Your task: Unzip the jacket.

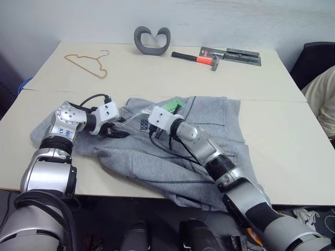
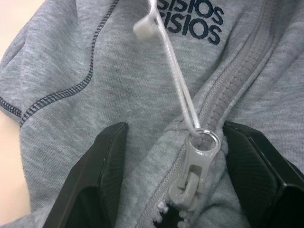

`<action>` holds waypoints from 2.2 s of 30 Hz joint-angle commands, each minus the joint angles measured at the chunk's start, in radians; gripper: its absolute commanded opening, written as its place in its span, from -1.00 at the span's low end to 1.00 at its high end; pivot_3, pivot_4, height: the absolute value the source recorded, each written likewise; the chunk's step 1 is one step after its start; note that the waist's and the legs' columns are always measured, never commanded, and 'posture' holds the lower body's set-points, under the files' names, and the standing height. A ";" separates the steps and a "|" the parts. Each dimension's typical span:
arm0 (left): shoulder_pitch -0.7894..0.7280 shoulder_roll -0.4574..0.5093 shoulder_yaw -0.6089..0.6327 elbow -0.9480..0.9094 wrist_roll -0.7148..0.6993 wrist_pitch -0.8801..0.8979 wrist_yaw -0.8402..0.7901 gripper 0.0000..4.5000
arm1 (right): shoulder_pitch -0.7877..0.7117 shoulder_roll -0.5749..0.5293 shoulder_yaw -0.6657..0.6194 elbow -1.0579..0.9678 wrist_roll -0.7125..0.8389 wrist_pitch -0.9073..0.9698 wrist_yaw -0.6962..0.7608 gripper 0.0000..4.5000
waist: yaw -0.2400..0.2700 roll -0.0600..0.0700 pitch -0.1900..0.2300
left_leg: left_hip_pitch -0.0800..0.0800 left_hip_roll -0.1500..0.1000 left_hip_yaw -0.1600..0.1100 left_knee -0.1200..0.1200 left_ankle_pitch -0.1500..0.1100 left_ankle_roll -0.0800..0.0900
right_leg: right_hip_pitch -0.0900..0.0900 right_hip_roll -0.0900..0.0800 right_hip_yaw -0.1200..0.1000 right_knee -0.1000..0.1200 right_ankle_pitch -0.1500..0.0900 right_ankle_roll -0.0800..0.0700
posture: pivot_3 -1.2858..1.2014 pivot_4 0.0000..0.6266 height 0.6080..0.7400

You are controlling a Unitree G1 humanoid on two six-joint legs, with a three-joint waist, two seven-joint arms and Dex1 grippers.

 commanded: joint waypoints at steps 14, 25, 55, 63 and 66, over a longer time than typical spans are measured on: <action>0.025 -0.031 -0.019 0.013 0.027 -0.005 0.021 0.40 | 0.276 -0.133 -0.451 -0.774 0.270 0.605 -0.049 -0.98 | 0.009 0.000 0.000 | -0.003 -0.001 -0.003 -0.001 -0.002 0.003 | 0.000 -0.002 -0.002 -0.004 0.000 0.000 | 0.03 -0.52 1.00; 0.022 -0.055 -0.015 0.015 0.017 0.003 0.032 0.40 | 0.352 -0.267 -0.522 -0.851 0.397 0.649 -0.037 -0.98 | 0.025 0.000 0.000 | -0.003 -0.002 -0.003 -0.001 -0.004 0.007 | 0.000 -0.002 -0.002 -0.007 0.000 0.000 | 0.03 -0.52 1.00; -0.326 -0.005 0.003 -0.104 -0.081 0.129 -0.399 0.98 | 0.288 -0.221 -0.054 -0.694 0.249 0.282 0.090 -1.00 | 0.002 -0.009 0.005 | -0.008 -0.003 -0.001 -0.003 0.000 0.002 | -0.006 -0.002 -0.001 -0.005 0.000 0.001 | 0.03 -0.52 1.00; -0.376 -0.090 -0.205 0.062 0.180 -0.137 -0.150 0.90 | 0.314 -0.226 -0.072 -0.751 0.233 0.320 0.073 -1.00 | -0.021 -0.009 0.005 | -0.008 0.001 0.005 -0.006 0.003 -0.002 | -0.015 0.003 0.003 -0.001 0.000 0.001 | 0.03 -0.52 1.00; -0.379 -0.094 -0.211 0.093 0.194 -0.138 -0.170 0.66 | 0.339 -0.237 -0.082 -0.791 0.221 0.341 0.063 -1.00 | -0.019 -0.009 0.005 | -0.008 0.001 0.005 -0.006 0.003 -0.003 | -0.015 0.003 0.003 -0.002 0.000 0.001 | 0.03 -0.52 1.00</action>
